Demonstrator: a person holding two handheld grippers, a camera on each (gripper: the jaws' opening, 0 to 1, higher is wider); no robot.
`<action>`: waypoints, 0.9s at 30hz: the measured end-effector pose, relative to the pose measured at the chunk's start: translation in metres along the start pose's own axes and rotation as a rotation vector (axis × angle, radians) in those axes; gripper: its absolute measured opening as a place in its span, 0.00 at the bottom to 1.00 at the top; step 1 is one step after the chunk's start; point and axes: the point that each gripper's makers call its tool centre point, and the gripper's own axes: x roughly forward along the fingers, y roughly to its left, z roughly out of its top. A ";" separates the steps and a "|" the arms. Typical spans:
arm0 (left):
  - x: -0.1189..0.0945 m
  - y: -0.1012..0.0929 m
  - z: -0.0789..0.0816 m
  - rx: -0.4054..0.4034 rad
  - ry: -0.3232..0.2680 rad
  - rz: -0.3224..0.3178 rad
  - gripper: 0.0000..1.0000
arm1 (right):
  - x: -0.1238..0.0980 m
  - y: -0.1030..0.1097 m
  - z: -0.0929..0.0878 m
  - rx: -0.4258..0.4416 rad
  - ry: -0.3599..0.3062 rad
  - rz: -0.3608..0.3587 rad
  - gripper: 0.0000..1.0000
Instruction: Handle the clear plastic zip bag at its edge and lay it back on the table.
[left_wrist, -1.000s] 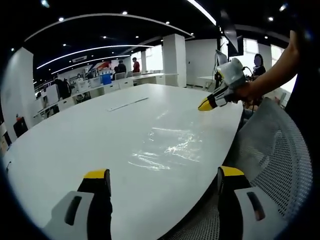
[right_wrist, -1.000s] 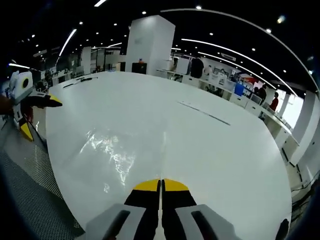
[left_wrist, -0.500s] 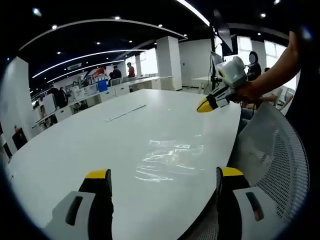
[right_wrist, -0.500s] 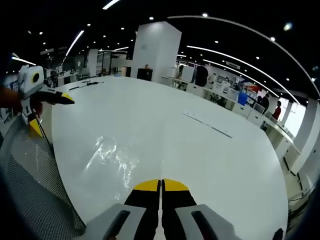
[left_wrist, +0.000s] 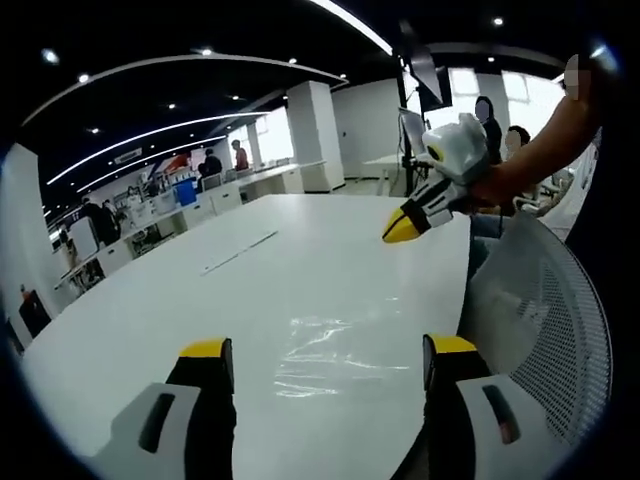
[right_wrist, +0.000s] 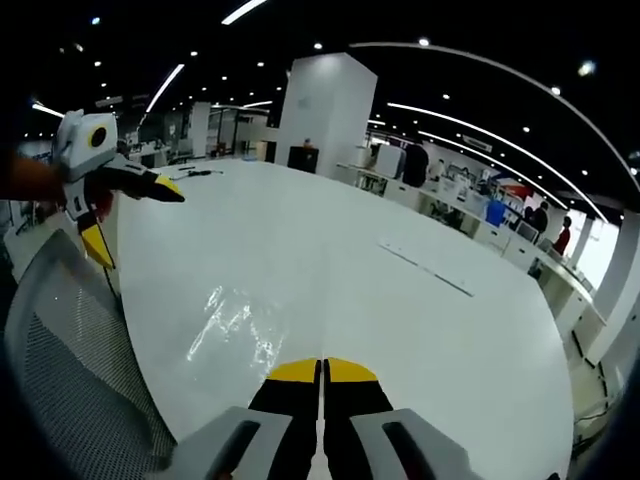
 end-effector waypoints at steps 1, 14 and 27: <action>0.001 0.001 0.001 0.003 0.000 -0.002 0.75 | -0.001 0.002 0.002 -0.006 -0.004 0.004 0.00; 0.019 -0.003 0.031 0.101 -0.003 -0.082 0.64 | -0.008 0.016 0.017 -0.066 -0.025 0.031 0.00; 0.042 -0.012 0.045 0.200 0.011 -0.165 0.60 | -0.013 0.032 0.024 -0.150 -0.027 0.060 0.00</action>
